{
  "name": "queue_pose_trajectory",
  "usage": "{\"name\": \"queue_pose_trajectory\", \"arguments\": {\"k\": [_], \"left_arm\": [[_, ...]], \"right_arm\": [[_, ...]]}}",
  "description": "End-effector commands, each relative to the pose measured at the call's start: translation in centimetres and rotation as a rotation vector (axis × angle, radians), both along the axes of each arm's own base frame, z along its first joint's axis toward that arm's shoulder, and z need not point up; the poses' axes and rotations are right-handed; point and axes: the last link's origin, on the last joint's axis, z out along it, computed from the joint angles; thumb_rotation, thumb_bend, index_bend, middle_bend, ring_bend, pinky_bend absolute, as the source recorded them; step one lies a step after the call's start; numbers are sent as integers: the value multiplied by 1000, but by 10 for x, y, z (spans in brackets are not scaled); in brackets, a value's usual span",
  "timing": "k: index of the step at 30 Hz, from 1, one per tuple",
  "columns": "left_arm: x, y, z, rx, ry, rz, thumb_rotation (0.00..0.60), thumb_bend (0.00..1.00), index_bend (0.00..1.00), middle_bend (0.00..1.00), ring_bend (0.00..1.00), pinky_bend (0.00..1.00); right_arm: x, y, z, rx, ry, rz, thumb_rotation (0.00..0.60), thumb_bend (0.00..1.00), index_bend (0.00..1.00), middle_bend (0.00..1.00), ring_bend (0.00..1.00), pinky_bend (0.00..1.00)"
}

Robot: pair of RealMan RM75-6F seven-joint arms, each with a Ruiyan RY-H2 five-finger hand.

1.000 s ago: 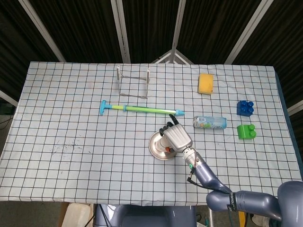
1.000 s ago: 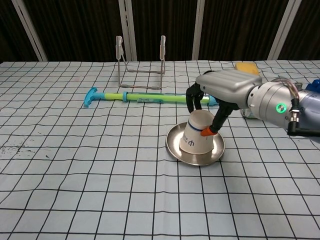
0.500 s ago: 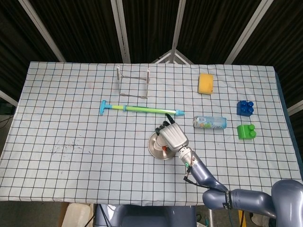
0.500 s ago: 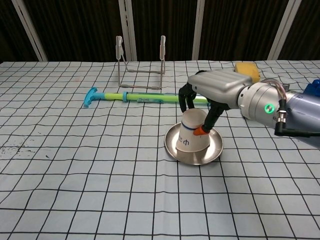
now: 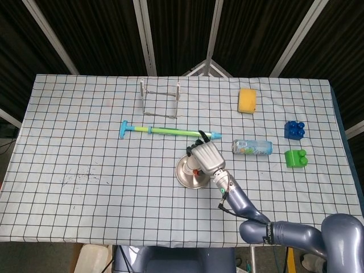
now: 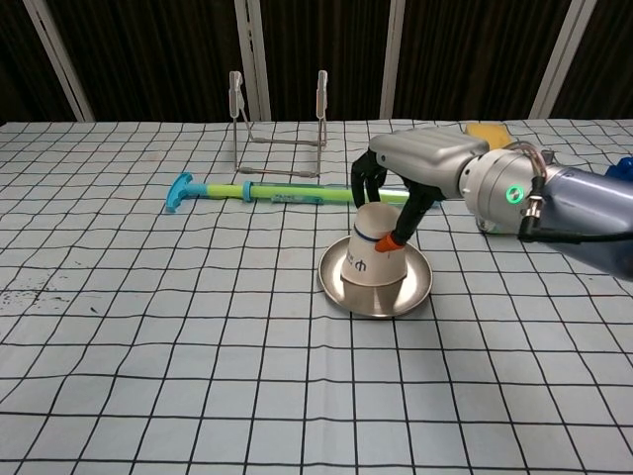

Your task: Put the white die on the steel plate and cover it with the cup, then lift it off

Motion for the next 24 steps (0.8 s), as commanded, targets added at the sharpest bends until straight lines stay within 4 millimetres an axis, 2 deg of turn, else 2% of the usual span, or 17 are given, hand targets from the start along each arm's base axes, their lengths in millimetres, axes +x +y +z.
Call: {"name": "queue_pose_trajectory", "arguments": {"k": [1, 8, 15, 24], "left_arm": [[0, 0, 0, 0, 0, 1, 600, 678, 202, 0, 0, 95], [1, 0, -1, -3, 4, 1, 600, 678, 202, 0, 0, 95], [1, 0, -2, -3, 4, 0, 600, 678, 202, 0, 0, 95], [2, 0, -3, -9, 7, -4, 600, 678, 202, 0, 0, 94]], "right_arm": [[-5, -4, 6, -20, 0, -9, 600, 359, 563, 526, 298, 0], [-18, -5, 19, -44, 20, -21, 600, 359, 566, 528, 298, 0], [-32, 9, 30, -24, 21, -37, 600, 359, 566, 527, 298, 0], [-32, 21, 31, 1, 21, -16, 600, 360, 566, 528, 298, 0]]}}
